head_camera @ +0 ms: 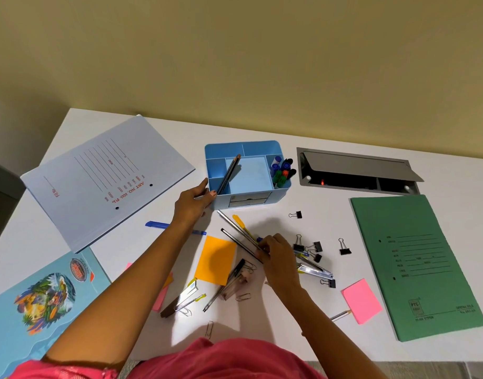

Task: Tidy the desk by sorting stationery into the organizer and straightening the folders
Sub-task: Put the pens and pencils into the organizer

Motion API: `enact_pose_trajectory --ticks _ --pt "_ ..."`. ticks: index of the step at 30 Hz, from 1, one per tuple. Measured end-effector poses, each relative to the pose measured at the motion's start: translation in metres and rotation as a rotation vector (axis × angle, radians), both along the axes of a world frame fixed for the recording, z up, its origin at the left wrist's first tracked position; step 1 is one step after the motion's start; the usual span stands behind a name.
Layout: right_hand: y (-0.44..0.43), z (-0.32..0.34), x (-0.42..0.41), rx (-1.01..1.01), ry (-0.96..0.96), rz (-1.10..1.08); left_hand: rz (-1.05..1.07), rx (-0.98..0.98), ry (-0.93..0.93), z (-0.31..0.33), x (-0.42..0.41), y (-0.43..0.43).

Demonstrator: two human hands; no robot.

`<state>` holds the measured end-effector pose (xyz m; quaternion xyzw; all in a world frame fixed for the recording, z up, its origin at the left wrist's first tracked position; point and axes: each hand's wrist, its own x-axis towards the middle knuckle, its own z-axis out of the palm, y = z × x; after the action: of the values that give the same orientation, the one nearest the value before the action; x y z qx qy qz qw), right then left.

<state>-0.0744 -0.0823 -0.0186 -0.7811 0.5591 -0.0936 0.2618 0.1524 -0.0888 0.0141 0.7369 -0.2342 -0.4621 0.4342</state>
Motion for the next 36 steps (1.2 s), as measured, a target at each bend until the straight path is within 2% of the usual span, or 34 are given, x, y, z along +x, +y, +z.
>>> enact_pose_trajectory --ticks 6,12,14,16,19,22,25,27,29,31,33,36 --pt "-0.005 0.046 0.03 -0.136 -0.421 -0.065 0.005 -0.002 -0.001 0.0 -0.001 0.0" --pt "-0.029 0.082 0.09 -0.388 -0.585 -0.009 -0.001 0.006 -0.025 0.002 -0.002 0.0" --pt "-0.038 0.084 0.104 -0.282 -0.563 -0.049 -0.003 0.007 -0.029 0.004 -0.003 0.0" --pt "-0.046 0.077 0.113 -0.179 -0.444 -0.099 -0.001 0.008 -0.03 0.004 -0.002 0.0" --pt "-0.052 0.071 0.119 -0.162 -0.312 -0.08 -0.006 0.006 -0.032 0.004 -0.003 0.0" --pt "-0.052 0.07 0.113 -0.16 -0.345 -0.119 -0.002 0.017 -0.036 0.004 -0.003 -0.001" --pt "-0.044 0.067 0.097 -0.335 -0.472 -0.098 -0.004 0.024 -0.033 0.004 -0.002 -0.002" --pt "-0.037 0.059 0.082 -0.304 -0.49 -0.112 -0.006 0.025 -0.026 0.003 -0.002 -0.001" --pt "-0.031 0.045 0.066 -0.131 -0.35 -0.051 0.001 0.021 -0.021 0.002 -0.002 -0.001" --pt "-0.026 0.024 0.051 0.033 -0.012 0.087 0.007 0.012 -0.013 0.002 -0.001 -0.001" --pt "-0.018 0.01 0.041 0.12 0.215 0.145 0.008 0.007 -0.003 0.002 -0.001 -0.001" --pt "-0.008 -0.002 0.03 0.14 0.26 0.142 0.009 0.002 0.006 0.002 -0.002 -0.001"
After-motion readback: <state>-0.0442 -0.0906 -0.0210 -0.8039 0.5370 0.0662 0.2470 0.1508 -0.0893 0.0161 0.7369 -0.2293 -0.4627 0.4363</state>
